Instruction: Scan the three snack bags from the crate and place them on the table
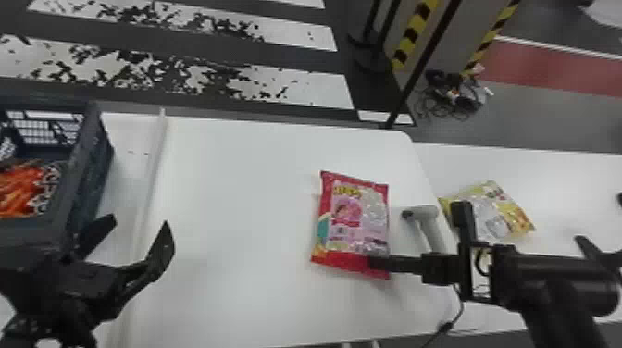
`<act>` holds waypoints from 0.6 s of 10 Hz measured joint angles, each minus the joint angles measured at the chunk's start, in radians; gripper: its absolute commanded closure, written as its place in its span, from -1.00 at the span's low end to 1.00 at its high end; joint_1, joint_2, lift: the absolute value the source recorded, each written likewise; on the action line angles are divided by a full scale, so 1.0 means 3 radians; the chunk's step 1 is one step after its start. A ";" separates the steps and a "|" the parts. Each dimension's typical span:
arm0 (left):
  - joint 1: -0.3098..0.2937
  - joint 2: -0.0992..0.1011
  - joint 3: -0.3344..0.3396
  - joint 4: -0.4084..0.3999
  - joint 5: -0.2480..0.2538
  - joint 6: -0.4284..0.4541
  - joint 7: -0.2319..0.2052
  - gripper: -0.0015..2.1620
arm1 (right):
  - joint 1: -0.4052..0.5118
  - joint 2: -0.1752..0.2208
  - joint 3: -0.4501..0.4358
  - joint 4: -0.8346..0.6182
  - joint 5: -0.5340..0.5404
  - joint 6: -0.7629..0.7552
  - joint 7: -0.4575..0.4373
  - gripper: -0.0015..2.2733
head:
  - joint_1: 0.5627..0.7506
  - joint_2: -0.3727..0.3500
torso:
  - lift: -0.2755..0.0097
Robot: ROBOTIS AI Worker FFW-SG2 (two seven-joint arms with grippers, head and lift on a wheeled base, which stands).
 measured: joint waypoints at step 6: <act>0.0014 0.0005 0.0000 -0.0040 0.0003 0.0000 -0.0005 -0.93 | 0.0080 -0.0025 -0.0792 -0.0280 -0.0625 0.0331 0.0272 0.99 | 0.41 -0.76 | 0.50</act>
